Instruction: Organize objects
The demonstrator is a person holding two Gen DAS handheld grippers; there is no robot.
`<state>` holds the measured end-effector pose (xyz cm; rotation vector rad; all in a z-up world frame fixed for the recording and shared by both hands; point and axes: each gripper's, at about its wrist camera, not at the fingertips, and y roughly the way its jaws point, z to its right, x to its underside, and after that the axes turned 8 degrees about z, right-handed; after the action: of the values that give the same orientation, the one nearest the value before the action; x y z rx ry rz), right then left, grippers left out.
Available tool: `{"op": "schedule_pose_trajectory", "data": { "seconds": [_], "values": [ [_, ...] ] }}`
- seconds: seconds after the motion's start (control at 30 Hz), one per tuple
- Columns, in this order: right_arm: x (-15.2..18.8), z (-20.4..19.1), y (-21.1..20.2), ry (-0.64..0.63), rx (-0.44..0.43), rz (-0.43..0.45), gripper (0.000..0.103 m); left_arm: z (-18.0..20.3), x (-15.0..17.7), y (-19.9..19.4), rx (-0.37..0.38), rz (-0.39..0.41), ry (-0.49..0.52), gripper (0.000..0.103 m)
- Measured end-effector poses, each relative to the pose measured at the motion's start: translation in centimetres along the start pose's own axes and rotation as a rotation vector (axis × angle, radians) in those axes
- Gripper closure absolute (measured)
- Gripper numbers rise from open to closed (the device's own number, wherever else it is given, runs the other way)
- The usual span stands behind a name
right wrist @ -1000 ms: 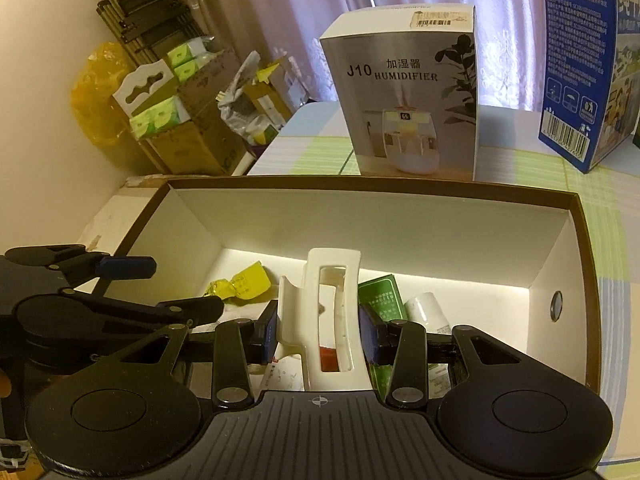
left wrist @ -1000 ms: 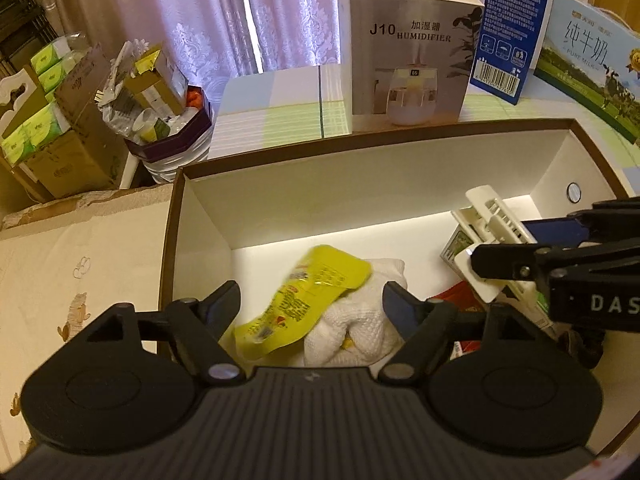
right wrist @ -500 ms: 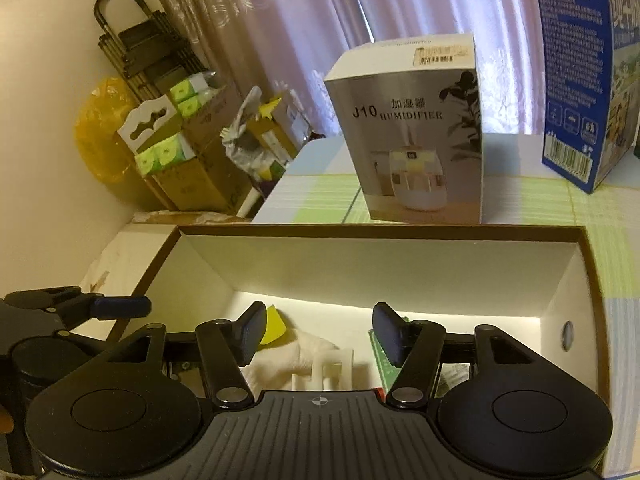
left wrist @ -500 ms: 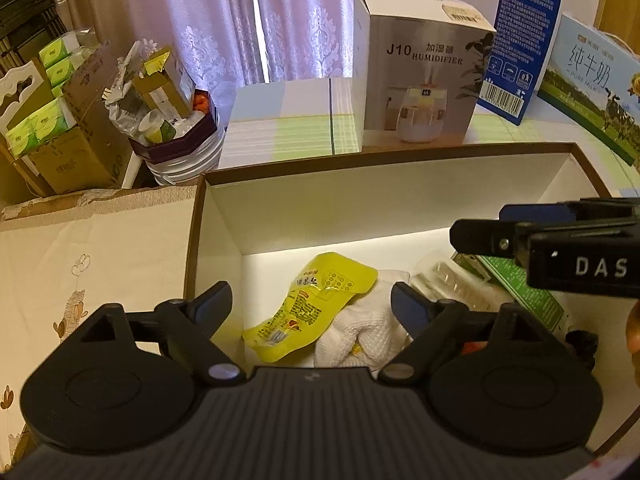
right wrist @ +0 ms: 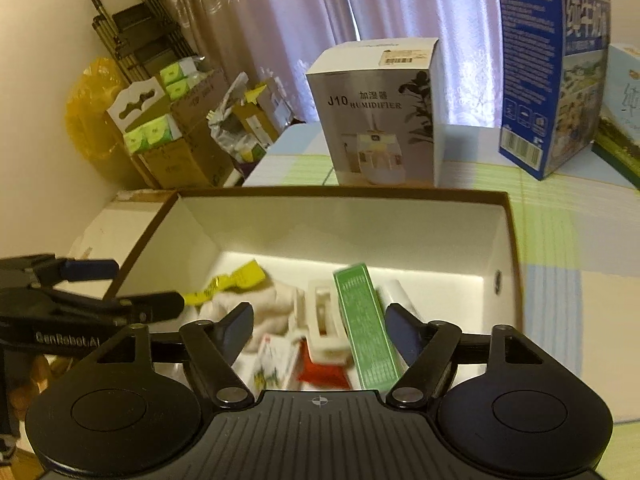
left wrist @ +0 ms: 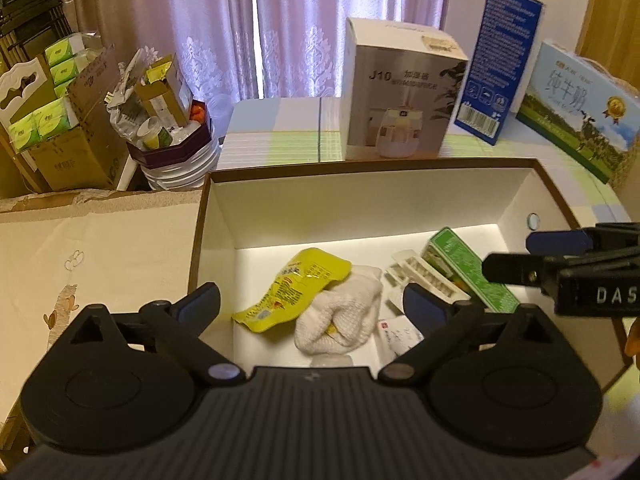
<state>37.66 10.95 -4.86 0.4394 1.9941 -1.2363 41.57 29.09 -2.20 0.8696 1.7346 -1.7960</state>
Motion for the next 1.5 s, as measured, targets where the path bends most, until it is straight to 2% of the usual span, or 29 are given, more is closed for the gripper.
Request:
{"op": "schedule_pose_trajectory", "data": {
  "seconds": [0.53, 0.77, 0.93, 1.2, 1.5],
  "values": [
    [4.4, -0.4, -8.7, -0.033, 0.102, 0.002, 0.031, 3.6, 2.8, -6.9, 0.058, 0.05, -0.039, 0.001],
    [6.6, 0.4, -13.1, -0.018, 0.136, 0.028, 0.031, 6.0, 5.1, -10.6, 0.047, 0.065, -0.048, 0.001],
    [8.4, 1.4, -16.4, -0.011, 0.136, 0.032, 0.031, 8.0, 7.1, -13.2, 0.034, 0.067, -0.049, 0.001],
    [10.9, 3.4, -22.3, 0.032, 0.083, 0.042, 0.031, 12.2, 9.8, -17.1, 0.023, 0.087, -0.016, 0.001],
    [14.4, 5.3, -27.8, 0.026, 0.089, 0.027, 0.031, 17.5, 13.1, -20.7, 0.022, 0.059, -0.024, 0.001]
  ]
}}
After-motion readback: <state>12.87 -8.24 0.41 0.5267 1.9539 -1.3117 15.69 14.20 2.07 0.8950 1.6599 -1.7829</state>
